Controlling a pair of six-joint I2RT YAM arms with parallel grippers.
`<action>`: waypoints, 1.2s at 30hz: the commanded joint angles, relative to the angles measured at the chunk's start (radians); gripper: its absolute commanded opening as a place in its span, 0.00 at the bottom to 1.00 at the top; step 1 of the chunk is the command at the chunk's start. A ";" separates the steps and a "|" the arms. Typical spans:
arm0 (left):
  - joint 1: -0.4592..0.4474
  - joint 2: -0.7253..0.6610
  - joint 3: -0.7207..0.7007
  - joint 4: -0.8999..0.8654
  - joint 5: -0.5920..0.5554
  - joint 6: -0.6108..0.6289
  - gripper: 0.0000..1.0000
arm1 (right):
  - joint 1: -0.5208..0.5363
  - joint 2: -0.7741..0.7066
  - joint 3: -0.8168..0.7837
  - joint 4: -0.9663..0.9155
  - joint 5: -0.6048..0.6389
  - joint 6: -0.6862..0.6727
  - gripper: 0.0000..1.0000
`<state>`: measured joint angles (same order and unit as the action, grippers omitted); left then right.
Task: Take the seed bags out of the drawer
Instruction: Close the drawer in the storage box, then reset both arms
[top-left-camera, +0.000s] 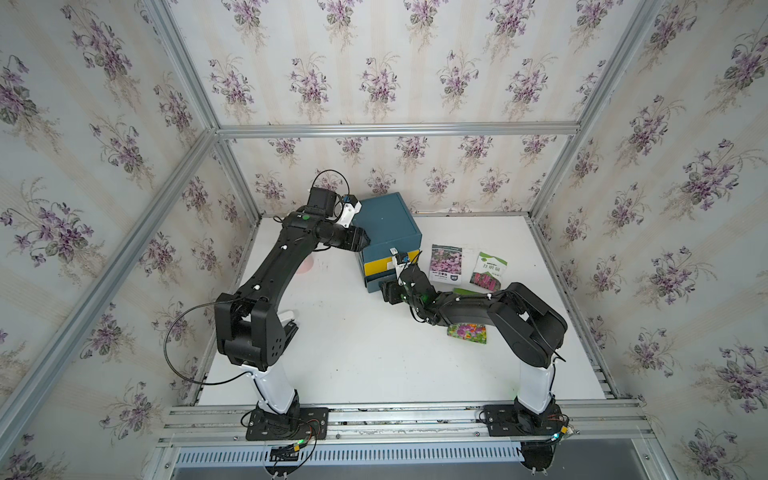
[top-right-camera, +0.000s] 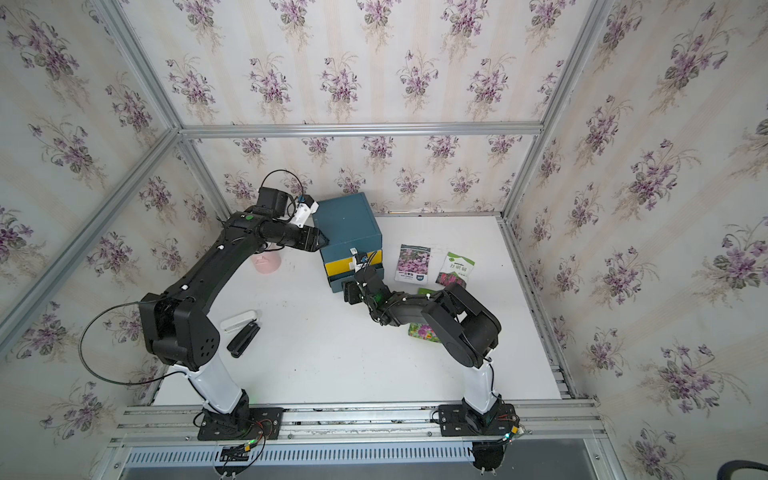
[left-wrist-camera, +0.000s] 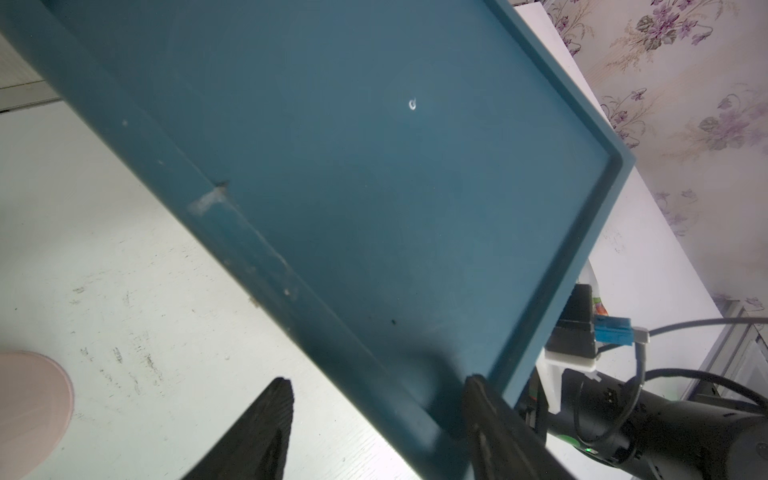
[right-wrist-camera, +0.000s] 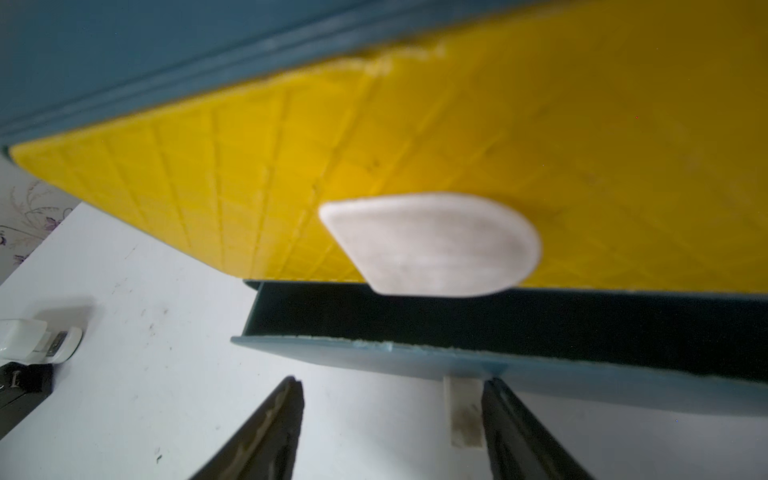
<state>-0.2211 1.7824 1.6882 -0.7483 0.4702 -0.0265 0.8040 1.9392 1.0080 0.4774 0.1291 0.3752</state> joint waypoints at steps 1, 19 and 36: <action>0.000 0.005 -0.011 -0.118 -0.066 0.034 0.68 | 0.000 0.017 0.023 0.050 0.042 0.026 0.71; 0.002 -0.008 -0.027 -0.107 -0.056 0.030 0.68 | 0.000 0.057 0.049 0.074 0.095 0.097 0.70; 0.005 -0.002 0.028 -0.130 -0.082 0.021 0.82 | -0.009 -0.176 -0.075 -0.068 0.054 0.106 0.90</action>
<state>-0.2165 1.7752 1.7004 -0.7677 0.4324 -0.0265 0.8001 1.7988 0.9478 0.4633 0.1944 0.4713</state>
